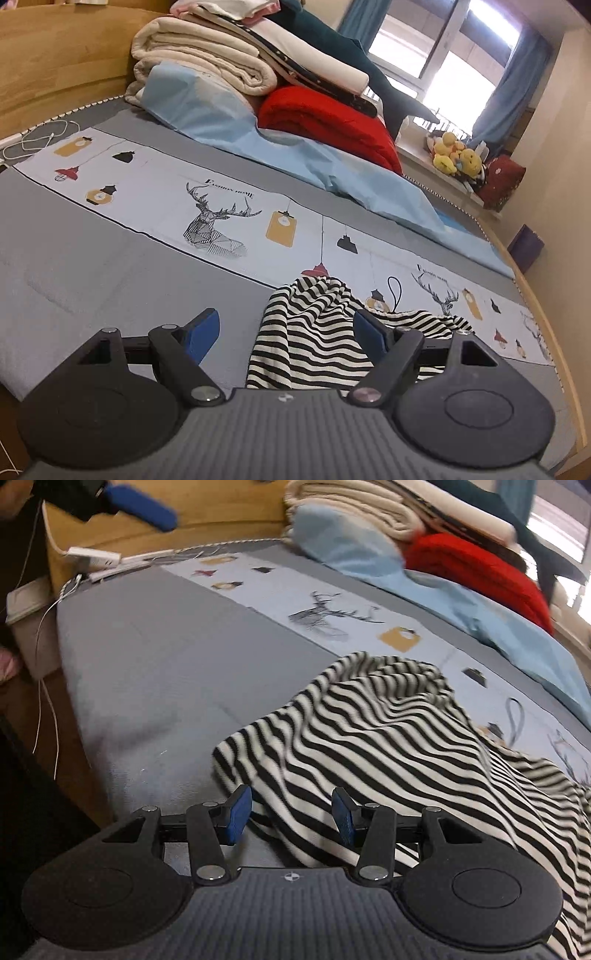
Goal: Fold small clothes
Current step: 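Move the right tool to the striped sleeve edge of the bundle, then pinch the striped sleeve with the right tool and lift it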
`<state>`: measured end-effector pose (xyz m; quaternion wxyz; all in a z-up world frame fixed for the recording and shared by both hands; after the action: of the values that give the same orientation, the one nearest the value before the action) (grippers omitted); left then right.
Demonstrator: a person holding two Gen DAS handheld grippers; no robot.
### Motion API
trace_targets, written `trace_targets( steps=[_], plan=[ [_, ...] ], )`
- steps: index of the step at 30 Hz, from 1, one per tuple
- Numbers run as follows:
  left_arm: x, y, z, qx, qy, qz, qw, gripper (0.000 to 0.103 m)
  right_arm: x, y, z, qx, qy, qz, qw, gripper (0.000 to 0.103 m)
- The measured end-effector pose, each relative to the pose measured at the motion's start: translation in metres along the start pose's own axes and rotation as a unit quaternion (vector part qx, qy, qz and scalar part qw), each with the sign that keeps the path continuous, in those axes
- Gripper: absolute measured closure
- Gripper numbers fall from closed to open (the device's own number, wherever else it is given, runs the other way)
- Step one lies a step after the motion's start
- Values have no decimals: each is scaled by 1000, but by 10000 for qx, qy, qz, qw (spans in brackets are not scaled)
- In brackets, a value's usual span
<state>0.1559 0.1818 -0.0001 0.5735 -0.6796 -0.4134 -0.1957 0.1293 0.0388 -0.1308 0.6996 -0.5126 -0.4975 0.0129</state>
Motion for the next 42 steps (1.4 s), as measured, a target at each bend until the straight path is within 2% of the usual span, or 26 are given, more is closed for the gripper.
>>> trace_targets(
  steps=[7, 10, 14, 16, 18, 19, 21, 24, 28, 29, 30, 31, 32, 34, 35, 37, 38, 40, 42],
  plan=[
    [1, 3, 11, 53, -139, 28, 9999, 19, 1, 37, 22, 195, -499, 218, 9983, 52],
    [3, 3, 17, 47, -262, 36, 9996, 19, -2, 51, 29, 96, -770, 363, 9963, 50],
    [5, 6, 22, 68, -392, 73, 9992, 19, -1, 56, 38, 26, -1003, 334, 9944, 48],
    [6, 7, 24, 72, -449, 94, 9989, 19, 0, 57, 37, 22, -1004, 320, 9944, 52],
    [6, 8, 25, 66, -510, 116, 9986, 19, 2, 58, 34, -77, -1043, 312, 9940, 72],
    [6, 9, 26, 70, -536, 125, 9985, 19, 2, 59, 32, -104, -1056, 310, 9939, 75],
    [7, 9, 27, 66, -564, 150, 9983, 19, 5, 57, 28, -73, -951, 282, 9950, 86],
    [7, 15, 26, 48, -571, 271, 9980, 19, 14, 44, 18, -109, -739, 41, 9972, 92],
    [4, 34, 22, -219, -759, 715, 9943, 17, 33, 6, -7, -180, -122, -643, 9977, 93],
    [2, 42, 22, -386, -929, 879, 9910, 15, 37, -5, -15, -194, 61, -806, 9965, 93],
    [-1, 53, 21, -643, -1222, 1108, 9842, 13, 39, -14, -23, -204, 189, -933, 9953, 94],
    [-4, 65, 21, -969, -1599, 1351, 9730, 12, 40, -23, -31, -213, 314, -1061, 9936, 94],
    [-9, 77, 21, -1308, -2001, 1583, 9580, 10, 40, -31, -38, -213, 428, -1164, 9921, 94],
    [-24, 109, 17, -1959, -2873, 2084, 9141, 3, 39, -44, -51, -183, 638, -1307, 9892, 94],
    [-29, 122, 14, -2000, -3035, 2280, 9033, 2, 39, -50, -57, -156, 721, -1351, 9881, 94],
    [-30, 140, 7, -1742, -2885, 2414, 9100, 2, 36, -59, -66, -89, 809, -1389, 9870, 94],
    [-32, 148, 3, -1690, -2848, 2509, 9096, 1, 34, -63, -69, -65, 817, -1404, 9867, 94],
    [-38, 168, -7, -1715, -2912, 2784, 8990, 1, 30, -70, -72, -13, 812, -1427, 9864, 94],
    [-38, 184, -13, -1697, -2901, 2875, 8969, 1, 27, -74, -74, 22, 778, -1438, 9865, 94]
  ],
)
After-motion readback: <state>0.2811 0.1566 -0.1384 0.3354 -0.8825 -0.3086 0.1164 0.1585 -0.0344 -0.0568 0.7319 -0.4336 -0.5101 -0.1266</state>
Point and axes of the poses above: each gripper's, at about its wrist camera, not at the fingertips, and y roughly the way its jaws point, z to its left, x to its top, the point moved 6 cm from there along y, roughly the way its jaws point, and after that the axes turned 4 degrees about x, right-handed, at the moved point
